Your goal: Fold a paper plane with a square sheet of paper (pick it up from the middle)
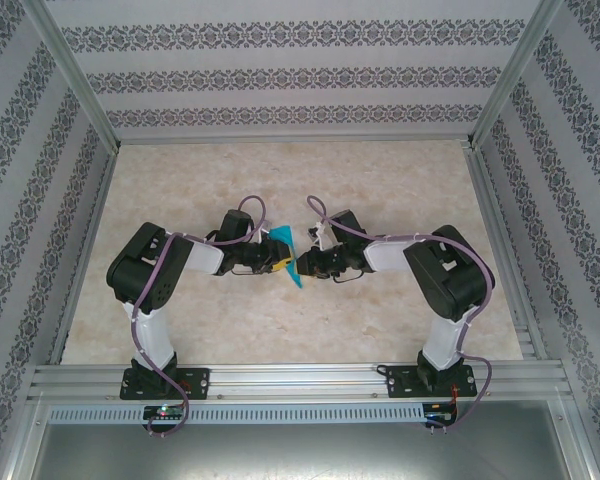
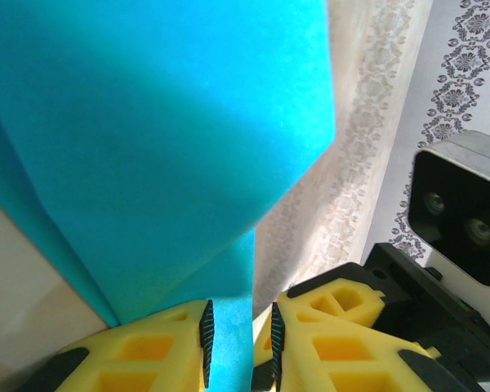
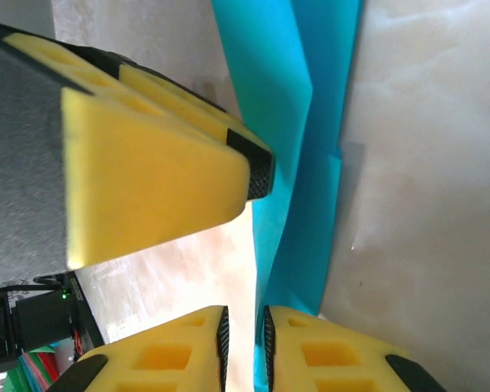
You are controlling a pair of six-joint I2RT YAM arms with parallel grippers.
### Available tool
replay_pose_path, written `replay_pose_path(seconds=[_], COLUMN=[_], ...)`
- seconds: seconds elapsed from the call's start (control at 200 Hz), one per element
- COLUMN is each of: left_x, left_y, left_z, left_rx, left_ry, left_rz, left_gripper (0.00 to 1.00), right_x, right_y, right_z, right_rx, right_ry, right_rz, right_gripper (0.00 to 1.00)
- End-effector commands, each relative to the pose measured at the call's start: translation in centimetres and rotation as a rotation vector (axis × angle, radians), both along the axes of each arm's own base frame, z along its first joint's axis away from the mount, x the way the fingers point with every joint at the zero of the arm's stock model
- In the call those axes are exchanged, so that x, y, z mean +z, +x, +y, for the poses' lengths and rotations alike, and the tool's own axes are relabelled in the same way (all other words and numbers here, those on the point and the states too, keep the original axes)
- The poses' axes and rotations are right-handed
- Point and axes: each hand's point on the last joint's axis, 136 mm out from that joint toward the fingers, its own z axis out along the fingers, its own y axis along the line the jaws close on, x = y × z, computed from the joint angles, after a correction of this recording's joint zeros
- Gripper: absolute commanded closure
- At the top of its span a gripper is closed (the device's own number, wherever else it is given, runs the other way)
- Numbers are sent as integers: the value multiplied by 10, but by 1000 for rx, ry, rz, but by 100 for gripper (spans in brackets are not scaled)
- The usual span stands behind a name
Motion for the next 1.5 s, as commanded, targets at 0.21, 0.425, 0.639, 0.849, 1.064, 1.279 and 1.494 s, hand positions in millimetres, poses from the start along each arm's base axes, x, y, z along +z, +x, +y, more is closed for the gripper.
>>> replay_pose_path(seconds=[0.21,0.425,0.639,0.849,1.064,1.279,1.494], left_x=[-25,-24,-22,-27,-32,-35,-37], left_y=[-10,-11,-10,-14,-17,-18,-18], left_z=[4,5,4,9,11,13,15], left_rx=[4,6,5,-5,-7,2,16], left_ry=[76,79,87,134,152,166,186], left_rz=[67,74,84,115,131,145,182], left_gripper=[71,71,72,75,78,81,84], right_x=[-18,-22,-33,9,28,20,7], right_y=[-12,-14,-17,-2,-8,-17,-18], right_z=[-3,1,-3,-7,-8,10,26], right_rx=[33,48,48,-15,-48,-30,-1], right_ry=[-65,-68,-135,-121,-147,-174,-214], right_rz=[36,44,58,-56,-84,-49,-17], right_gripper=[83,90,90,81,87,100,100])
